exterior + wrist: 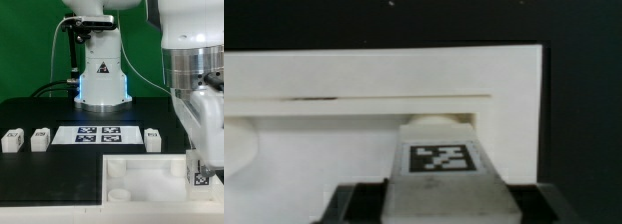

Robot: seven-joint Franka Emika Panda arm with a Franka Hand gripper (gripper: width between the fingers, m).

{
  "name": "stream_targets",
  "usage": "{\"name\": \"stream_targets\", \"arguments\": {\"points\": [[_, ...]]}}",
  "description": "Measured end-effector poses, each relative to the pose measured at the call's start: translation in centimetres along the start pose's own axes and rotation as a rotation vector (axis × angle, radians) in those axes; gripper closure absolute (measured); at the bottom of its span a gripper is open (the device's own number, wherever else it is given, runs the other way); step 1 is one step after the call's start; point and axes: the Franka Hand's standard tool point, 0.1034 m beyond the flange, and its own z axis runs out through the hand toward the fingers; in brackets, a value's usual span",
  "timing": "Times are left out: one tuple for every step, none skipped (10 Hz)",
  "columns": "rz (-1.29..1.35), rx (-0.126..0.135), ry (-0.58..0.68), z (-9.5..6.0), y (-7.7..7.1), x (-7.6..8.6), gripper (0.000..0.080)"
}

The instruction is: Assemble one leg

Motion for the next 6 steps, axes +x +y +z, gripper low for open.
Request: {"name": "stream_targets", "arguments": {"points": [[-0.020, -0.002, 0.000, 0.06, 0.04, 0.00, 0.0451], [-0.020, -0.002, 0.000, 0.10, 0.06, 0.01, 0.0309], [-0.043, -0.003, 0.001, 0.13, 0.07, 0.02, 0.0309], [-0.066, -0.004, 0.002, 0.18, 0.12, -0.05, 0.0185], [-0.214, -0.009, 0.011, 0.30, 0.43, -0.41, 0.0185], [-0.395, -0.010, 0.025, 0.14, 0.93, -0.93, 0.0156]]}}
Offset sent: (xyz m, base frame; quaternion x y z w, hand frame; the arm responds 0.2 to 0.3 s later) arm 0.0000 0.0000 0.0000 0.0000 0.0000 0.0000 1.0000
